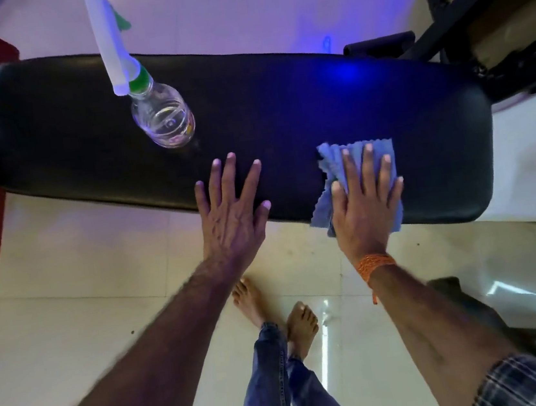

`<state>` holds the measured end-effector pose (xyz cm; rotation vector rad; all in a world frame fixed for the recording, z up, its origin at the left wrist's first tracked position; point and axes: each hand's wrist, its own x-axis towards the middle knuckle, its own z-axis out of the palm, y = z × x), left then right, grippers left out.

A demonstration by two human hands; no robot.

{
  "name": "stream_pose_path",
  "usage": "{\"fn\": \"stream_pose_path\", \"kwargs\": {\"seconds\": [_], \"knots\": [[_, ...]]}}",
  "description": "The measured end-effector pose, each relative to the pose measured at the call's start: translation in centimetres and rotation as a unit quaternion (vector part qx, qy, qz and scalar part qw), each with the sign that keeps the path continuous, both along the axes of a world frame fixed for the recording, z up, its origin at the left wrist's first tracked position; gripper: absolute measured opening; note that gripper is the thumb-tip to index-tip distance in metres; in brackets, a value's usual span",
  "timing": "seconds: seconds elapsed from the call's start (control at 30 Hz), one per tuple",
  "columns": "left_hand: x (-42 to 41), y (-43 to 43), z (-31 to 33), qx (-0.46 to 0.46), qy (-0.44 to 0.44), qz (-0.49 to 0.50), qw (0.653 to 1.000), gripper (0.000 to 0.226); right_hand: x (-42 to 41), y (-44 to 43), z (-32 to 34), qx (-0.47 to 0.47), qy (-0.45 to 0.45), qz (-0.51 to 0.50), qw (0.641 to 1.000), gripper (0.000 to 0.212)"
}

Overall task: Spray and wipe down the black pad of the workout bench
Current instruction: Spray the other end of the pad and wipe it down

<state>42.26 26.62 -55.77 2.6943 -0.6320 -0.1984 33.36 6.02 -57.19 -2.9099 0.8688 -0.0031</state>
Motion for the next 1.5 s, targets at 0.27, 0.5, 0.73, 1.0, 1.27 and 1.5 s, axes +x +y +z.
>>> {"fn": "stream_pose_path", "kwargs": {"seconds": [0.27, 0.5, 0.73, 1.0, 1.27, 1.5], "knots": [[0.0, 0.2, 0.9, 0.002, 0.039, 0.025, 0.999, 0.069, -0.8, 0.7, -0.1, 0.018, 0.001, 0.194, 0.981, 0.058], [-0.1, 0.5, 0.6, 0.001, 0.037, 0.029, 0.999, 0.069, -0.7, 3.2, -0.2, 0.018, 0.003, 0.235, 0.972, 0.059], [0.8, 2.5, -0.1, -0.006, 0.007, -0.011, 1.0, 0.067, 1.9, 8.5, -0.3, 0.039, -0.025, 0.095, 0.994, 0.059], [3.8, 8.1, -0.2, -0.014, -0.024, -0.002, 1.0, 0.06, 5.1, 12.8, 0.3, 0.043, -0.012, 0.059, 0.997, 0.058], [7.1, 11.3, -0.2, -0.02, -0.031, 0.018, 0.999, 0.056, 8.4, 16.6, 0.5, 0.052, -0.009, 0.035, 0.998, 0.058], [8.8, 12.6, 0.0, -0.019, -0.044, 0.02, 0.999, 0.055, 9.8, 16.6, 0.2, 0.048, -0.012, 0.015, 0.999, 0.056]]}}
